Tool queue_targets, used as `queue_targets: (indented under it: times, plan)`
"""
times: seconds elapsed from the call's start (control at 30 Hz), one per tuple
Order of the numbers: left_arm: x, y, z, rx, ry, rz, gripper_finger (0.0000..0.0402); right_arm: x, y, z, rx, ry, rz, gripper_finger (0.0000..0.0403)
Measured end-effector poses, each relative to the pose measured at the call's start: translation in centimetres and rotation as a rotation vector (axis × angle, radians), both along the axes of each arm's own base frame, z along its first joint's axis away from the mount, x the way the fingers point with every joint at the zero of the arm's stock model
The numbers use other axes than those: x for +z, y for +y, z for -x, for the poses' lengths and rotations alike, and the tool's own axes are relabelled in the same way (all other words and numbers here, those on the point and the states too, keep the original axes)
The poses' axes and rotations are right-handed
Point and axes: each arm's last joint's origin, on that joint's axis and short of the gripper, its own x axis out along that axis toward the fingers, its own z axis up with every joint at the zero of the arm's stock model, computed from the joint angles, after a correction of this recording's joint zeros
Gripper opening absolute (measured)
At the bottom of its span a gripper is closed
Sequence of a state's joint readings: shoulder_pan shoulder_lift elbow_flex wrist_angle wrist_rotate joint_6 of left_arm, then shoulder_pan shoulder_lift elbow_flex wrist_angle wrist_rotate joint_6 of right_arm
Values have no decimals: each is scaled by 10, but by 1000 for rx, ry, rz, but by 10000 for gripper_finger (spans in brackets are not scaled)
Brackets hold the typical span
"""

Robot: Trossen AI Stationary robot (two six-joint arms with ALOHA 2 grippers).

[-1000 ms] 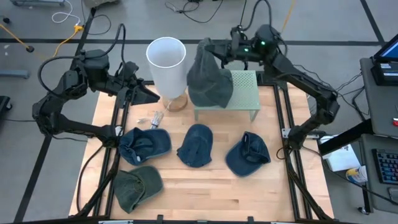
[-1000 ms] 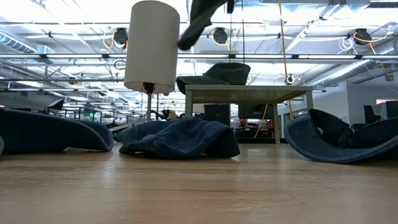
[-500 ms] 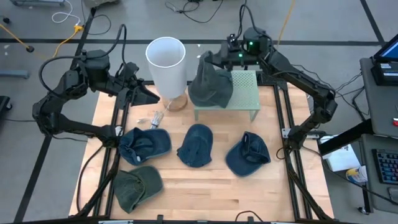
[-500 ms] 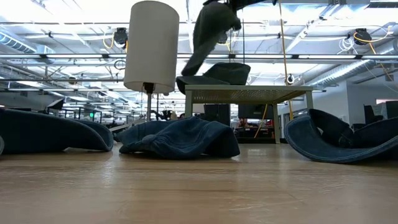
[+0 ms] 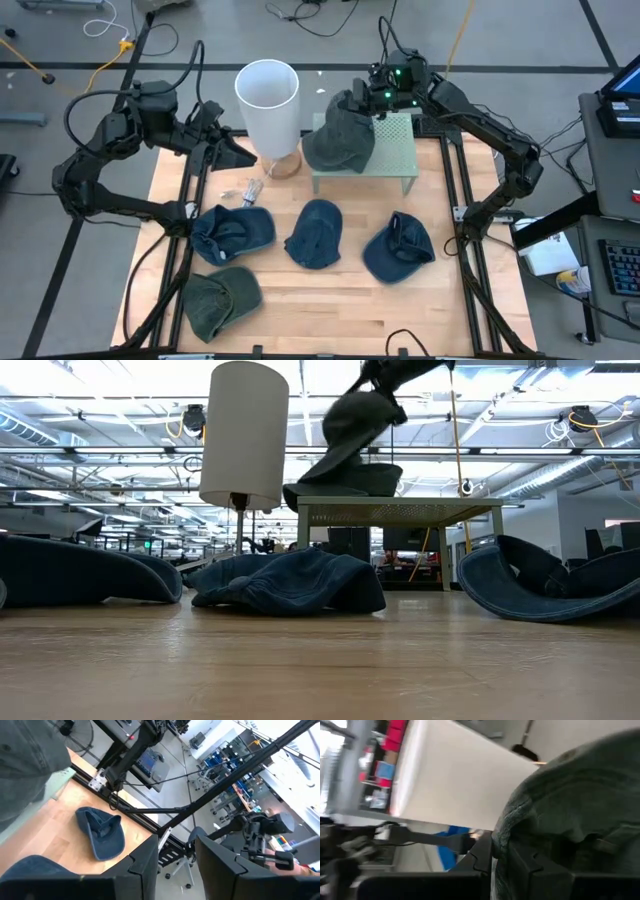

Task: Pick & Place hat
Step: Stack the top green cap on the green cap on the shelf

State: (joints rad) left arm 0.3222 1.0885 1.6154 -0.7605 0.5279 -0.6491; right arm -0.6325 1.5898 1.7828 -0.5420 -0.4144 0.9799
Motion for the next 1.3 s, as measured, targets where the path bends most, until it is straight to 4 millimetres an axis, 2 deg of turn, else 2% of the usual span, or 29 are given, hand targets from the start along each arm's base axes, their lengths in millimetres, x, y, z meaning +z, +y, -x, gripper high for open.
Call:
queue_targets:
  times: [0.27, 0.57, 0.9, 1.03, 1.13, 1.3]
  plan:
    - [0, 1, -1, 11, 0, -18, 134, -5, -2, 4, -29, 68, 24, 21]
    - [-2, 2, -4, 31, 8, -23, 134, -24, -2, 6, -47, 233, -15, 21]
    - [-2, 3, -5, 29, 6, -49, 134, -61, -3, 4, -77, 351, -41, 21]
    - [-2, 3, -5, 29, 7, -48, 134, -68, -4, 4, -112, 378, -21, 21]
    - [-2, 3, -5, 29, 7, -48, 134, -70, -7, 6, -93, 390, 8, 45]
    - [-2, 3, -5, 30, 7, -43, 134, -69, -9, 8, -90, 397, 54, 118]
